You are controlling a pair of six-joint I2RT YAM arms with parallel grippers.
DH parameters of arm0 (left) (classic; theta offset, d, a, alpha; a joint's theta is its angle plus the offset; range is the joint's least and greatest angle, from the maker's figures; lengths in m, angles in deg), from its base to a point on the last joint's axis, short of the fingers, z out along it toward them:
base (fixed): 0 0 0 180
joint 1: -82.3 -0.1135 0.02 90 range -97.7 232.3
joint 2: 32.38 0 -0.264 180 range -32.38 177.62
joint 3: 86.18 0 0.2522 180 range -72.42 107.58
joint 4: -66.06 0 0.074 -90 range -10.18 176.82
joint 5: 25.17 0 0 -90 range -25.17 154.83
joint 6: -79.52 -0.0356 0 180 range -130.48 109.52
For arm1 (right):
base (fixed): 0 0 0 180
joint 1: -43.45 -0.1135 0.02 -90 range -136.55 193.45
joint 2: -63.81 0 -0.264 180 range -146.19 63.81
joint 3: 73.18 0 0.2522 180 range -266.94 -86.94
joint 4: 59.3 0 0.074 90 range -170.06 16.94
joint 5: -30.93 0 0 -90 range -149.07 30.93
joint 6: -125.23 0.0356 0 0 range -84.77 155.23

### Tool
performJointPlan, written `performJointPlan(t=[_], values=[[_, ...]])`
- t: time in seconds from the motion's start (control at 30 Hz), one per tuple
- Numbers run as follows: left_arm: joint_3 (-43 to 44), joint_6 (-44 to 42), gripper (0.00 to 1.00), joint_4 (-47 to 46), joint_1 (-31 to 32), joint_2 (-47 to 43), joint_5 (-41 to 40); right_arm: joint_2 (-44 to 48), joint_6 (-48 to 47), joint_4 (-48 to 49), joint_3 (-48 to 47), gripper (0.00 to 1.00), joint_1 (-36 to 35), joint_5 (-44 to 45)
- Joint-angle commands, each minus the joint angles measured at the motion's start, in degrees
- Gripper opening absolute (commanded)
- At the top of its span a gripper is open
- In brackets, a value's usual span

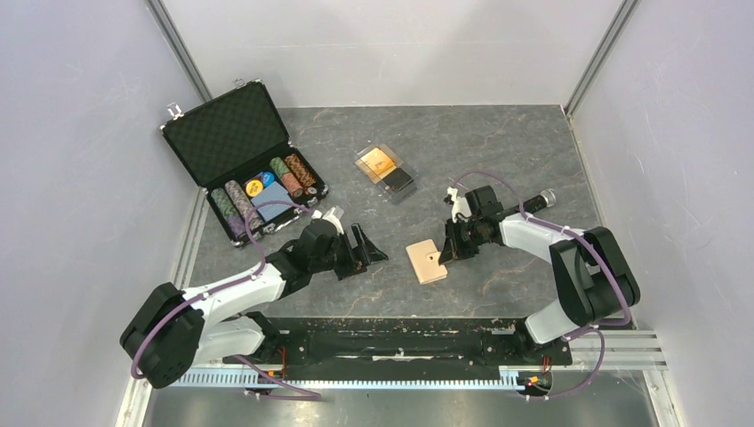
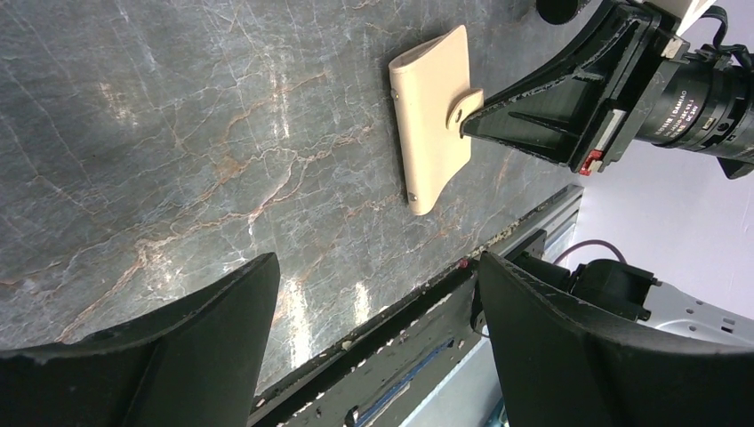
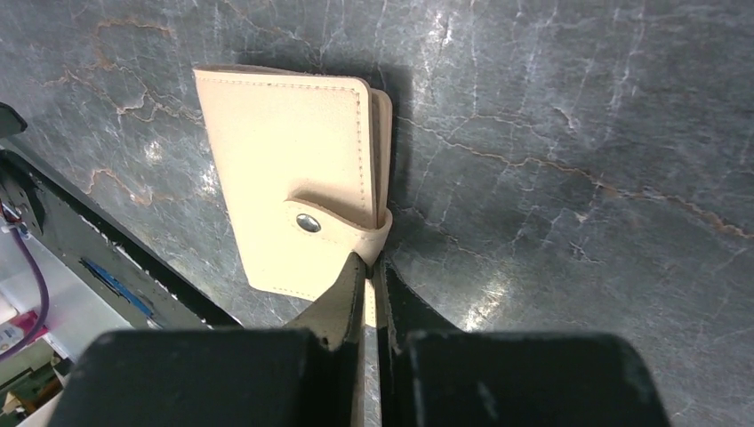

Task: Put the credit cards into the card holder
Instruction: Pick up the card holder from the center of the board.

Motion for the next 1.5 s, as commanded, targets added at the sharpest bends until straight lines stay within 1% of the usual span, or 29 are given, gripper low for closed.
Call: performJointPlan(t=[0.0,0.13,0.3,0.53,0.63,0.7,0.8,0.93,1.0,1.07,1.13,1.17,1.2,1.27,1.33,1.37,1.47], values=[[0.8,-0.4,0.88,-2.7,-0.2,0.1,1.2,2.1,-1.7,-2.1,-3.0,0.0,-0.7,-1.5],[-0.1,-0.1,0.88,-4.7,-0.2,-0.3,1.3,4.2,-0.7,-4.3,-6.4,0.0,-0.6,-4.4],[-1.9,1.0,0.89,-8.9,-0.2,-0.9,1.5,6.4,2.5,-4.8,-8.1,0.0,-0.7,-8.5],[-2.8,2.1,0.89,-16.8,-0.2,2.0,4.3,8.7,7.1,-4.2,-9.6,0.0,-0.7,-14.3],[-2.3,2.9,0.87,-22.7,-0.2,4.5,6.8,9.5,9.2,-3.5,-9.7,0.0,-0.7,-16.2],[-1.1,3.2,0.84,-26.2,0.0,6.8,9.5,9.8,10.1,-3.1,-9.8,0.0,-0.9,-17.0],[1.3,3.1,0.79,-26.7,0.3,10.1,11.0,9.7,11.0,-3.0,-10.1,0.0,-1.3,-17.5],[2.2,4.2,0.67,-30.0,0.4,13.5,12.5,9.7,11.7,-2.5,-10.0,0.0,-1.7,-17.7],[1.9,5.1,0.56,-32.9,0.4,14.7,13.3,9.7,12.0,-2.1,-9.8,0.0,-1.8,-17.7],[1.5,6.2,0.39,-35.6,0.4,15.4,13.8,9.6,11.9,-2.0,-9.5,0.0,-1.9,-17.6],[1.1,6.6,0.16,-35.9,0.4,15.4,14.1,9.7,11.4,-2.4,-9.4,0.0,-1.9,-16.7],[1.0,6.6,0.08,-35.7,0.4,15.1,14.0,9.7,10.9,-2.5,-9.6,0.0,-1.9,-16.5],[0.9,6.5,0.02,-34.9,0.4,14.7,13.8,9.6,10.5,-3.0,-10.0,0.05,-1.9,-16.1],[0.5,5.7,0.02,-32.9,0.4,13.2,12.9,9.3,9.0,-5.3,-11.7,0.2,-2.0,-14.0],[0.1,4.6,0.02,-29.2,0.4,10.6,11.3,8.7,6.9,-7.9,-13.9,0.38,-2.2,-12.2],[0.3,3.9,0.02,-26.1,0.4,9.3,10.2,8.5,6.0,-9.6,-15.0,0.48,-2.4,-10.6],[1.7,0.9,0.02,-14.6,0.8,4.6,6.4,7.7,2.9,-13.5,-18.3,0.72,-3.6,-6.0]])
